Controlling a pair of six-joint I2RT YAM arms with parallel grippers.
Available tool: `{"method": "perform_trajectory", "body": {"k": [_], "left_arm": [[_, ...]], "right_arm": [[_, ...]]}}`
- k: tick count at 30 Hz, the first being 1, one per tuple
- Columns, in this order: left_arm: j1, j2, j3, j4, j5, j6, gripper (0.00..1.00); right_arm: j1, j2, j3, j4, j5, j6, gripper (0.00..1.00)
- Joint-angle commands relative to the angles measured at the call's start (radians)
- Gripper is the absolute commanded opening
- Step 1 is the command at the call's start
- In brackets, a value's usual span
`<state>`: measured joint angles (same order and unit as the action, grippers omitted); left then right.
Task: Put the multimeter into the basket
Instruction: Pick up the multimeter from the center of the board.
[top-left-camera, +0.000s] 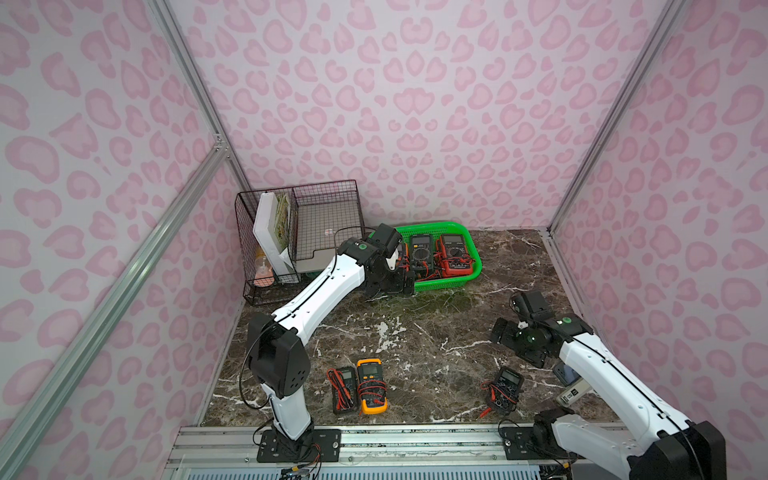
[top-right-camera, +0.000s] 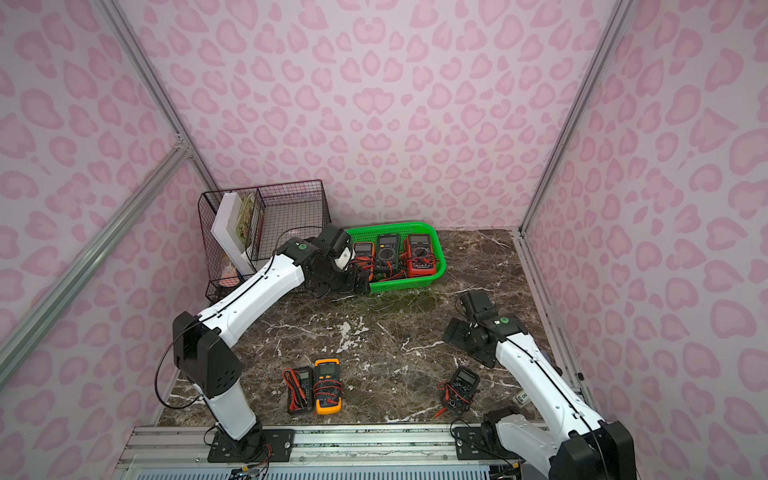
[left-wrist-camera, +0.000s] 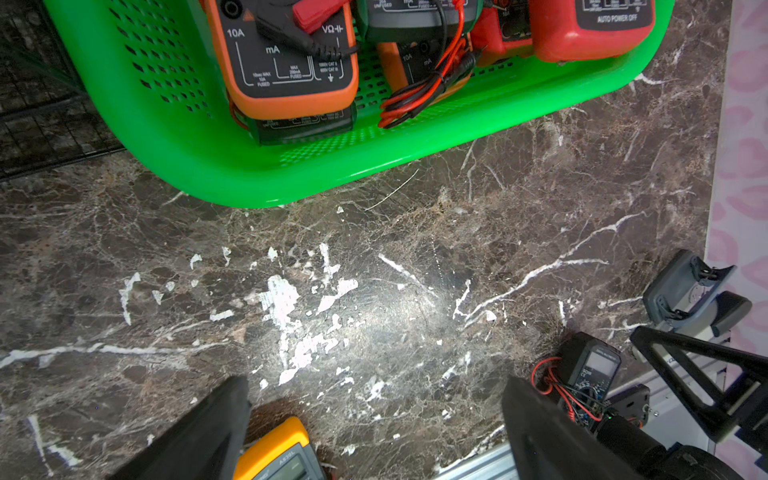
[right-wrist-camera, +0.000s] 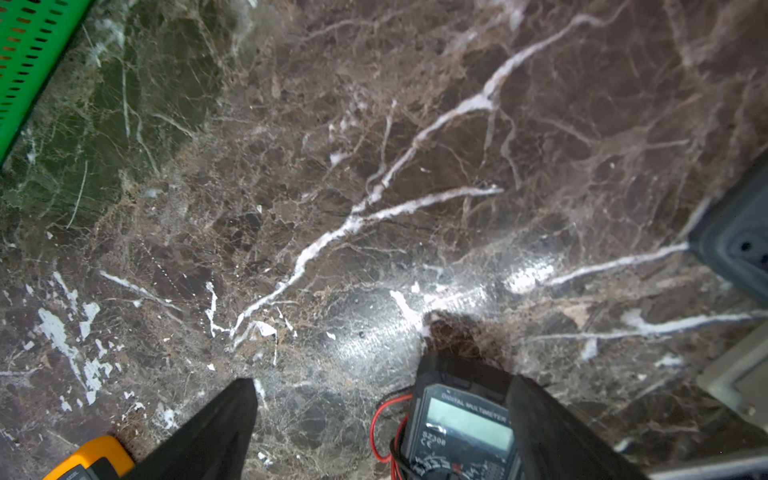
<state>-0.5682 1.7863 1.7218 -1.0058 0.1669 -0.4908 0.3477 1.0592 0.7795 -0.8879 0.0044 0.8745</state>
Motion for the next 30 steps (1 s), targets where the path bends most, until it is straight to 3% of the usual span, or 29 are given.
{"method": "perform_trajectory", "body": {"k": [1, 13, 30], "left_arm": [[-0.007, -0.006, -0.001, 0.012, 0.021, -0.002, 0.99], [-0.025, 0.028, 0.007, 0.05, 0.066, -0.014, 0.99], [-0.028, 0.004, -0.055, 0.081, 0.089, -0.022, 0.99]], "right_arm": [[0.013, -0.019, -0.025, -0.075, -0.003, 0.055, 0.99], [0.035, -0.095, -0.149, -0.098, -0.049, 0.115, 0.99], [0.095, 0.049, -0.199, 0.04, -0.079, 0.12, 0.99]]}}
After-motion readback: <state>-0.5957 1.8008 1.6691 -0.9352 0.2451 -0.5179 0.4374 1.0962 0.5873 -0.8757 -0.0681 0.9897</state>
